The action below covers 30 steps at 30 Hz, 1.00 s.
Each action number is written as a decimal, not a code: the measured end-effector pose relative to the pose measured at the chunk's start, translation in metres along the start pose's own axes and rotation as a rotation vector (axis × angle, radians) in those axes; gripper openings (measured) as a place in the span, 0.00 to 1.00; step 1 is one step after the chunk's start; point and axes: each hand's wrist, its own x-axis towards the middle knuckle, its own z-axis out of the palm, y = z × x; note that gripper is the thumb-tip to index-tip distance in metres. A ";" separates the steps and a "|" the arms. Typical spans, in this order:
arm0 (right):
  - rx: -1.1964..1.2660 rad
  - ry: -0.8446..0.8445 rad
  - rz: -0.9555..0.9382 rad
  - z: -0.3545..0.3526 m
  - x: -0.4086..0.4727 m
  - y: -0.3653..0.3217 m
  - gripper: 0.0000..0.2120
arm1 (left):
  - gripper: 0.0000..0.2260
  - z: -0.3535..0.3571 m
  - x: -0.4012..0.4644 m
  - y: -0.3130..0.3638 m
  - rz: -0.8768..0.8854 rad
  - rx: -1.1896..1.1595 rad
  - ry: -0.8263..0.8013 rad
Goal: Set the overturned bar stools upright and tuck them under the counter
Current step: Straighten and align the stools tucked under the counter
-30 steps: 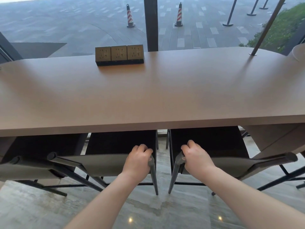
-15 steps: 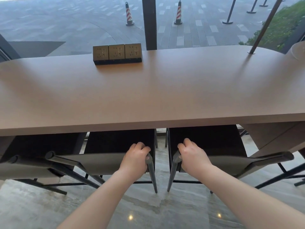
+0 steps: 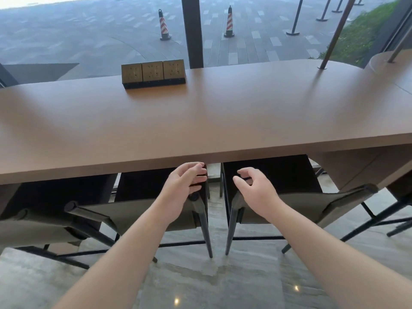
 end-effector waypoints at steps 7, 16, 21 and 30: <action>0.728 0.153 0.269 -0.014 -0.021 -0.014 0.09 | 0.23 0.007 -0.011 0.002 -0.100 -0.422 -0.052; 0.940 0.382 0.332 -0.066 -0.075 0.011 0.12 | 0.23 0.081 -0.011 -0.002 -0.105 -0.406 -0.270; 0.981 0.506 0.323 -0.117 -0.110 0.031 0.13 | 0.19 0.144 -0.030 0.007 -0.108 -0.293 -0.373; 1.086 0.632 0.269 -0.255 -0.201 0.101 0.12 | 0.19 0.321 -0.082 0.015 -0.140 -0.221 -0.441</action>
